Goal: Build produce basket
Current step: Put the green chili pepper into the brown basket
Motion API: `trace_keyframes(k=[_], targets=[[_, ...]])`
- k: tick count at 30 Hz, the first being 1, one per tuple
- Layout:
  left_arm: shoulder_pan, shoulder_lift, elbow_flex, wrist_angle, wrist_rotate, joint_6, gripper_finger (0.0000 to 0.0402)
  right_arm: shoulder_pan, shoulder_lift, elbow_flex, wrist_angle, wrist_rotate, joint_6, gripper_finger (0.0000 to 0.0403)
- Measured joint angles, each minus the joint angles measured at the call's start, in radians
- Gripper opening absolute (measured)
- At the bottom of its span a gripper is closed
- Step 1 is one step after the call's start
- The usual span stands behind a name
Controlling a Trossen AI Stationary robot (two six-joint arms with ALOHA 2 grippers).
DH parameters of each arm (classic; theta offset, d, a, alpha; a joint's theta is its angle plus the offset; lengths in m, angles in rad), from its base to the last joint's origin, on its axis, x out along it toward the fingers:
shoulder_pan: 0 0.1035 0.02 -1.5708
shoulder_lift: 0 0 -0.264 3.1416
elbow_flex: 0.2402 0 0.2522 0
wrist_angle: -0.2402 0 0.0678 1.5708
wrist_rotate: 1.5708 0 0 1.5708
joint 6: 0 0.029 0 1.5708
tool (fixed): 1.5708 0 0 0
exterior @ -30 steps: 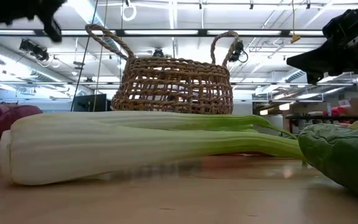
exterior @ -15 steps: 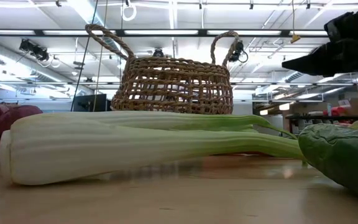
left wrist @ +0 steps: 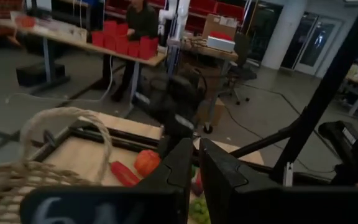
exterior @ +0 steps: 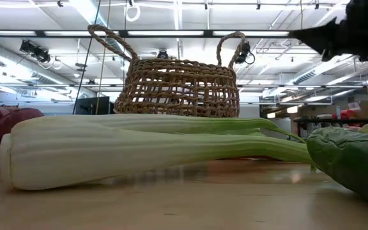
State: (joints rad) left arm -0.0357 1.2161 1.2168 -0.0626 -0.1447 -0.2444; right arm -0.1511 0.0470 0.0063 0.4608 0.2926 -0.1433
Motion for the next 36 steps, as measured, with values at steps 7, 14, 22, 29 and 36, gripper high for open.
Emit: trace_keyframes(k=[7, 14, 22, 29, 36], targets=[[0.000, 0.062, 0.086, -0.002, 0.000, 0.007, 0.0032, -0.018, 0.034, 0.105, 0.071, 0.070, 0.119, 0.0011], [0.017, 0.026, 0.111, -0.001, -0.001, 0.020, 0.0034, -0.017, 0.284, 0.370, -0.224, -0.090, 0.200, 0.0011], [0.010, -0.018, 0.112, -0.025, 0.009, -0.059, 0.0036, -0.022, 0.655, 0.721, -0.482, -0.058, 0.323, 0.0011], [0.016, -0.156, 0.111, -0.237, 0.041, -0.066, 0.0028, -0.045, 0.908, 0.973, -0.727, -0.057, 0.368, 0.0011], [0.014, -0.250, 0.111, -0.285, 0.041, -0.093, 0.0033, -0.056, 1.023, 1.021, -0.643, -0.081, 0.437, 0.0011]])
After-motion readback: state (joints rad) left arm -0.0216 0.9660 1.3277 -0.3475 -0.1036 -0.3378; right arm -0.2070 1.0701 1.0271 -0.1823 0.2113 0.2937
